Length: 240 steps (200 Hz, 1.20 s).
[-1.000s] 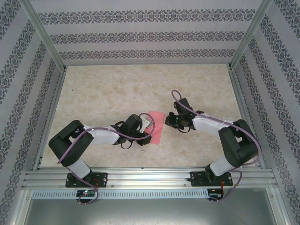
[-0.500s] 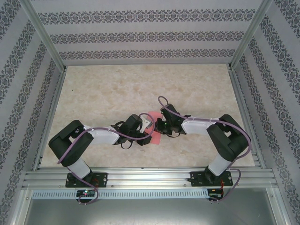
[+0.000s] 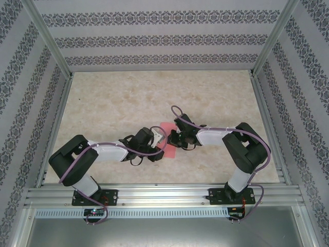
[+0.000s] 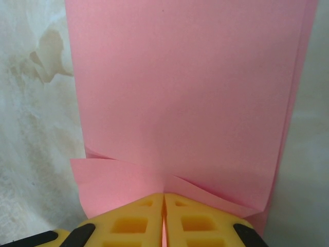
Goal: Fold a paper plane with a square sheet of paper (fold left side to right side)
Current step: Fold the triangle a second time at the center of the table.
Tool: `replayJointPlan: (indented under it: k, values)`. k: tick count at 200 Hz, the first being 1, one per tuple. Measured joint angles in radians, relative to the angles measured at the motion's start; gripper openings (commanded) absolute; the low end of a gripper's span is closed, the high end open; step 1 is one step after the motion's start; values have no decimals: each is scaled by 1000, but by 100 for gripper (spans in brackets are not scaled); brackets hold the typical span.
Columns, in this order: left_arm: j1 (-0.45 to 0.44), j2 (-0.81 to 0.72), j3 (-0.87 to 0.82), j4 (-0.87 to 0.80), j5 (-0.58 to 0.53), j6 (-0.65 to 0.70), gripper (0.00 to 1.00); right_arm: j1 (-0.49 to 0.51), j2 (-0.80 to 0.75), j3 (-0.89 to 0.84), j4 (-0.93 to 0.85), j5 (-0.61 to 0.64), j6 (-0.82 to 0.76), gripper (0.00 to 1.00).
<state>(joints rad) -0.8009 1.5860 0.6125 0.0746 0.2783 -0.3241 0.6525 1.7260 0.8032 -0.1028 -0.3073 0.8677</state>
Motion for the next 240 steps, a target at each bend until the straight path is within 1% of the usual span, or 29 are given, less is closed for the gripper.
replayJointPlan:
  k: [94, 130, 158, 188, 211, 240]
  values:
    - [-1, -99, -93, -8, -4, -44, 29, 0, 1, 2, -2, 0, -5, 10]
    - [-1, -150, -110, -65, -5, -56, 29, 0, 1, 2, -2, -1, -5, 10]
    - [2, -235, -109, -135, -23, -71, 29, 0, 1, 2, -2, -1, -5, 10]
    - [29, -328, -100, -143, 0, -98, 30, 0, 1, 2, -2, -1, -5, 11]
    - [42, -314, -87, -122, 30, -113, 30, 0, 1, 2, -2, -1, -5, 10]
    - [42, -232, -82, -77, 71, -135, 30, 0, 1, 2, -2, -1, -5, 10]
